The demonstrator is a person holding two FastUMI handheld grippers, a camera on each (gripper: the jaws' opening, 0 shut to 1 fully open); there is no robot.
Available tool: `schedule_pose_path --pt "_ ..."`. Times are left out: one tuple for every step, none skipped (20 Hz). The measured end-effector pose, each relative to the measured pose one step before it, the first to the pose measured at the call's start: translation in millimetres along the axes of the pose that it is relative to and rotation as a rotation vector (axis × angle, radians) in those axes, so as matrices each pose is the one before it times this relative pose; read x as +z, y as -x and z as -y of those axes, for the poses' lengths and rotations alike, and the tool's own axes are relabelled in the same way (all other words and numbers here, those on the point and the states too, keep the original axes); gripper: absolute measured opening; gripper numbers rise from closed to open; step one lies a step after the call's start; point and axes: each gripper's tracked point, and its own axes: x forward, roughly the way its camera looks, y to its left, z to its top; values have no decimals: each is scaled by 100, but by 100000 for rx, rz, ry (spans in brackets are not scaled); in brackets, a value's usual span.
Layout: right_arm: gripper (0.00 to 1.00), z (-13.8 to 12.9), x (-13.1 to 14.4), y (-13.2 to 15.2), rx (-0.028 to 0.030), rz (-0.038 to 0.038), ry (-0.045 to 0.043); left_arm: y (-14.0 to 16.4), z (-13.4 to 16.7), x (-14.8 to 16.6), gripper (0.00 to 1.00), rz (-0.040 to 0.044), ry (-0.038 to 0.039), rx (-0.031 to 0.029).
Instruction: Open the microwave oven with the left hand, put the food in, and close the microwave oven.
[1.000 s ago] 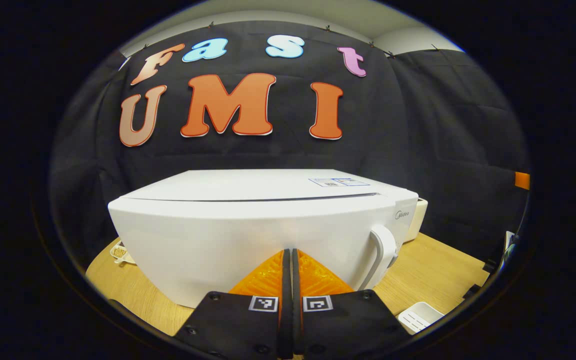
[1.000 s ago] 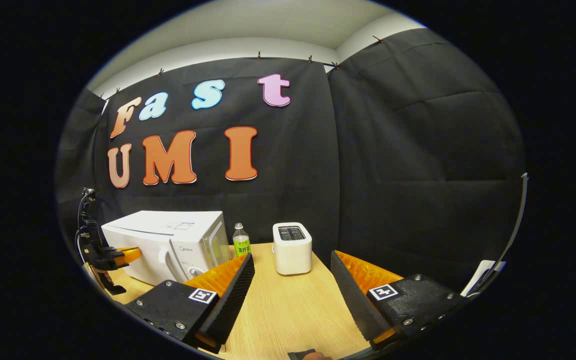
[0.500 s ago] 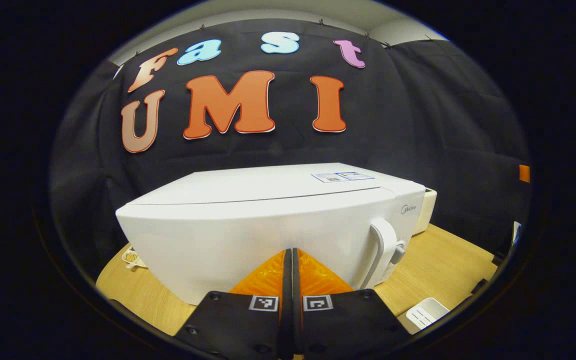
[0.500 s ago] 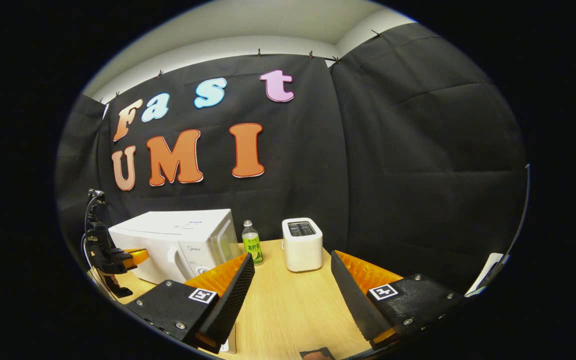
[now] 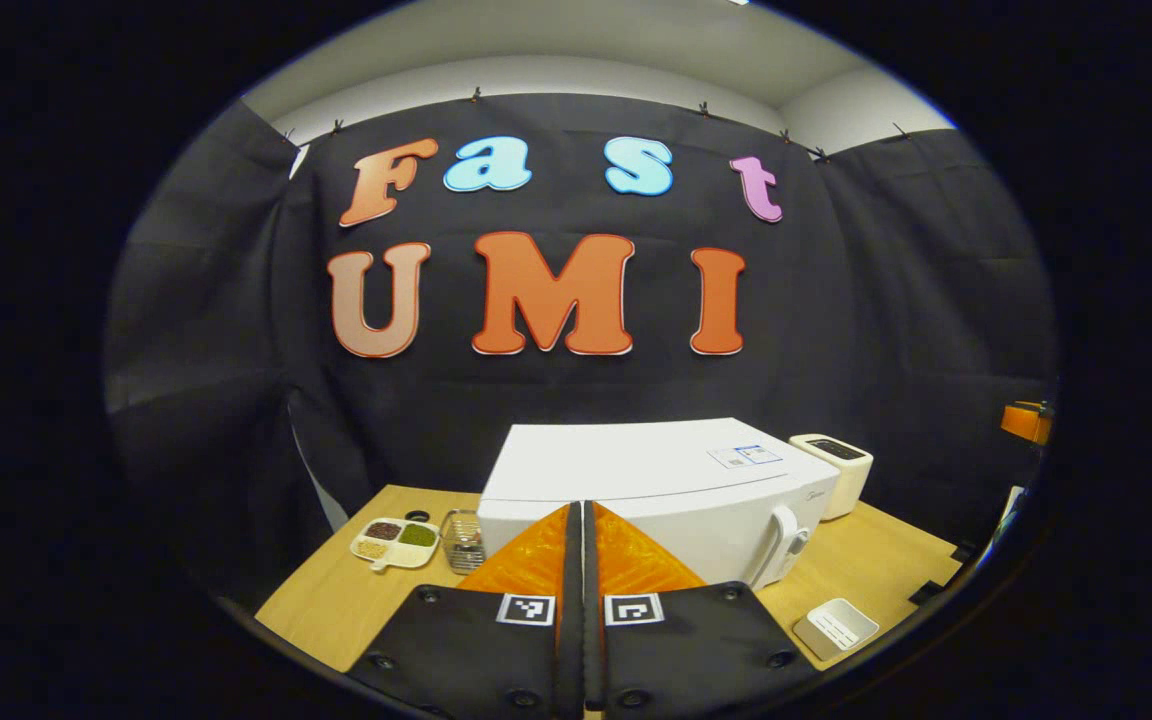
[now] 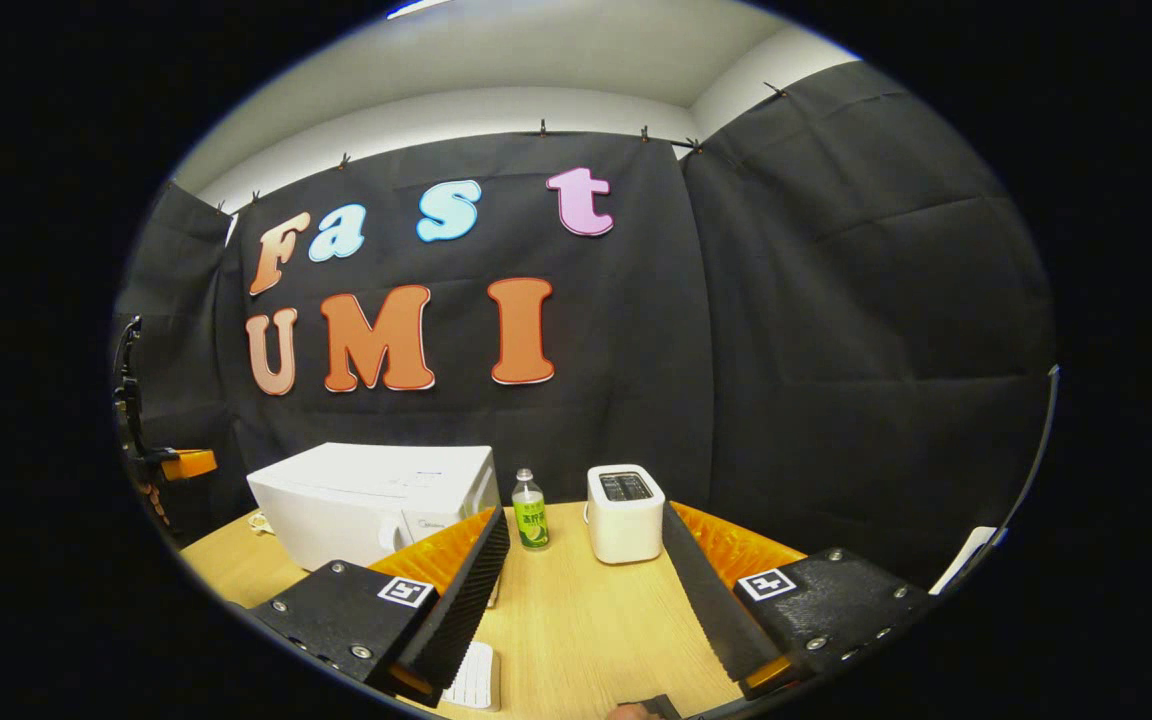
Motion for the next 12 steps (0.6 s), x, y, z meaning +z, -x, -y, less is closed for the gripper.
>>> schedule_pose_path --pt "95 -537 619 49 412 574 423 1217 -1322 726 5 -4 -660 1681" --pt "95 -513 444 -20 526 812 919 847 -1055 770 4 687 -767 1181" --pt "95 -649 463 81 903 537 850 997 -749 833 5 1744 -59 -113" --pt "95 -693 353 169 921 352 572 1262 -936 796 22 1477 -643 674" --pt "95 -802 270 -6 1039 26 417 924 -968 745 39 1566 -939 987" --pt "95 -824 174 -77 1133 -119 312 846 -707 558 57 1597 -731 794" --pt "95 -769 121 56 1243 -185 168 793 -635 553 74 1100 -143 901" --pt "95 -687 76 -12 1331 -139 62 762 -516 281 74 607 334 378" --pt "95 -665 150 63 1056 -68 53 611 -449 510 74 955 1317 344" --pt "95 -564 105 -85 912 86 87 626 -700 478 70 625 561 1267" --pt "95 -575 217 -14 773 257 373 337 -909 482 82 1416 -925 2306" --pt "95 -382 3 28 632 169 367 520 -1063 256 98 1184 -2551 2911"
